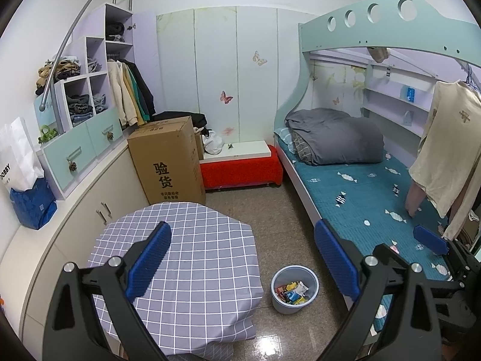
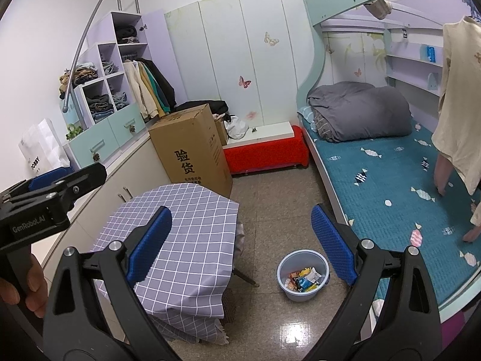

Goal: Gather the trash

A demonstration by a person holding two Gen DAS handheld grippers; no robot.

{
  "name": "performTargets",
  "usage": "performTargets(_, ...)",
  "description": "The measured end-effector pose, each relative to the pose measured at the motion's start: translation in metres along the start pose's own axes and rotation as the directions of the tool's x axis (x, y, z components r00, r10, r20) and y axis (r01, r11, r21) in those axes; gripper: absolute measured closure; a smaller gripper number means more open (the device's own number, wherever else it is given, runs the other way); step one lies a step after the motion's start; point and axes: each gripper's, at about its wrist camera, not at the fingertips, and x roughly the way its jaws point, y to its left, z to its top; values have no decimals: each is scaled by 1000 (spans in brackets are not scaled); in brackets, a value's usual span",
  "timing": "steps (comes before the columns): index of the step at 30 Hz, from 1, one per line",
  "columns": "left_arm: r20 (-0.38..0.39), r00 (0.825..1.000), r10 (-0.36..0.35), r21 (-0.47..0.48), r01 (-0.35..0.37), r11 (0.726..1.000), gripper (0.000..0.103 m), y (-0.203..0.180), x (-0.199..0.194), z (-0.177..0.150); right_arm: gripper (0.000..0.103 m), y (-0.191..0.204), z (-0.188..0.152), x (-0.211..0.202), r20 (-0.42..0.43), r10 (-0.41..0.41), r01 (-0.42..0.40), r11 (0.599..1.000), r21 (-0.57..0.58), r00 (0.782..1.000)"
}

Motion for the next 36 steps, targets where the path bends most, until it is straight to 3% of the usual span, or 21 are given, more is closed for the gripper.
performTargets(16, -29, 999, 26, -27, -27, 999, 9, -1, 24, 8, 11, -12, 11, 26, -30, 29, -30, 1000, -9, 999)
performTargets(36, -105, 993, 62, -125, -75, 989, 9, 11, 64, 17, 11, -13, 33, 73, -135, 71, -82, 994, -78, 988)
